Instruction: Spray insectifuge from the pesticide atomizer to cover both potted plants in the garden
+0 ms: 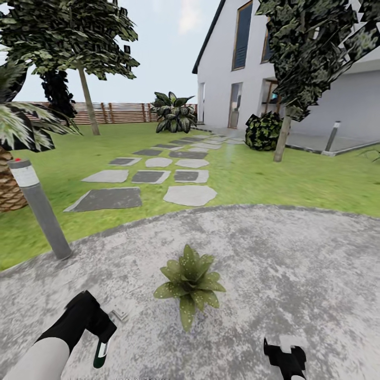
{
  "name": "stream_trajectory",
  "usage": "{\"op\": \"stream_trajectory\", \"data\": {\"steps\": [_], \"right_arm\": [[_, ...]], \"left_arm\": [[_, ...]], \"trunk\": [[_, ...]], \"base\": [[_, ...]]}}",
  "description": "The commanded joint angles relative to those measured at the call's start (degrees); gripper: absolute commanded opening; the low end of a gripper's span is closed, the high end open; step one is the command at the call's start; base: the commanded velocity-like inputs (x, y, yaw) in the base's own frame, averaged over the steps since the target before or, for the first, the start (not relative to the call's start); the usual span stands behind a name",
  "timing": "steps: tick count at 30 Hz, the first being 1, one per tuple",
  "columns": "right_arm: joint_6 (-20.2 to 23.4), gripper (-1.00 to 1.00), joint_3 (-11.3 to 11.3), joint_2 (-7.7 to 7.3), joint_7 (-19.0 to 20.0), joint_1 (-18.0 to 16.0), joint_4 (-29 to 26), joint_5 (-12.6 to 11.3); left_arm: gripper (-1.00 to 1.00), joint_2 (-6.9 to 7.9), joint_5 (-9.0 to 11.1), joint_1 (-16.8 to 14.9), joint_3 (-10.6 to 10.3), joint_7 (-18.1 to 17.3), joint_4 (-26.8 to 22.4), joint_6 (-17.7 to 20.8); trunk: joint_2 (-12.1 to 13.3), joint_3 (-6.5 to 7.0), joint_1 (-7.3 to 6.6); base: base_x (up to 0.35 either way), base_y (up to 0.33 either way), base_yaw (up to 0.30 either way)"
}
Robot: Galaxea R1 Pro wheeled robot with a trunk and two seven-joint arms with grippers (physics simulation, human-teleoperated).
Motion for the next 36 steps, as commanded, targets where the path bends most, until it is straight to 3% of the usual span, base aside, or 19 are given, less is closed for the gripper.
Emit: {"op": "stream_trajectory", "data": {"steps": [1, 9, 13, 14, 21, 24, 30, 36], "right_arm": [[-0.2, 1.00, 0.5, -0.04, -0.2, 0.0, 0.0, -0.6], [-0.2, 1.00, 0.5, -0.04, -0.2, 0.0, 0.0, -0.6], [-0.2, 1.00, 0.5, -0.06, -0.2, 0.0, -0.1, -0.6], [-0.2, 1.00, 0.5, -0.05, -0.2, 0.0, -0.1, -0.6], [-0.2, 1.00, 0.5, -0.05, -0.2, 0.0, -0.1, -0.6], [-0.2, 1.00, 0.5, -0.04, -0.3, 0.0, -0.1, -0.6], [-0.2, 1.00, 0.5, -0.04, -0.3, 0.0, -0.1, -0.6], [-0.2, 1.00, 0.5, -0.04, -0.3, 0.0, -0.1, -0.6]], "left_arm": [[-1.00, -0.01, -0.3, -0.1, 0.2, -0.4, -0.1, 0.4], [-1.00, 0.05, -0.3, -0.1, 0.3, 0.3, -0.1, 0.5], [-1.00, -0.22, 0.4, 0.0, 0.5, 7.5, 0.0, 0.7], [-1.00, -0.28, 0.4, 0.0, 0.5, 7.8, 0.0, 0.7], [-1.00, -0.73, 0.6, 0.0, 0.6, 8.2, 0.1, 0.9], [-1.00, -1.11, 0.7, -0.2, 0.5, 8.2, 0.0, 0.9], [-1.00, -1.25, 2.7, -0.4, 0.3, 8.3, 0.0, 1.0], [-1.00, -1.26, 2.9, -0.5, 0.3, 8.3, 0.0, 0.9]], "trunk": [[0.0, -0.06, -0.01], [0.0, -0.06, -0.01], [0.0, -0.06, -0.01], [0.0, -0.06, -0.01], [0.0, -0.06, -0.01], [0.0, -0.06, -0.01], [0.0, -0.06, -0.01], [0.0, -0.06, -0.01]], "base": [[0.000, -0.274, 0.278], [-0.073, -0.269, 0.264], [-0.213, -0.217, 0.056], [-0.242, -0.198, 0.006], [-0.069, -0.052, 0.052], [-0.002, -0.002, 0.248], [0.032, -0.057, 0.274], [0.131, -0.228, 0.278]]}}
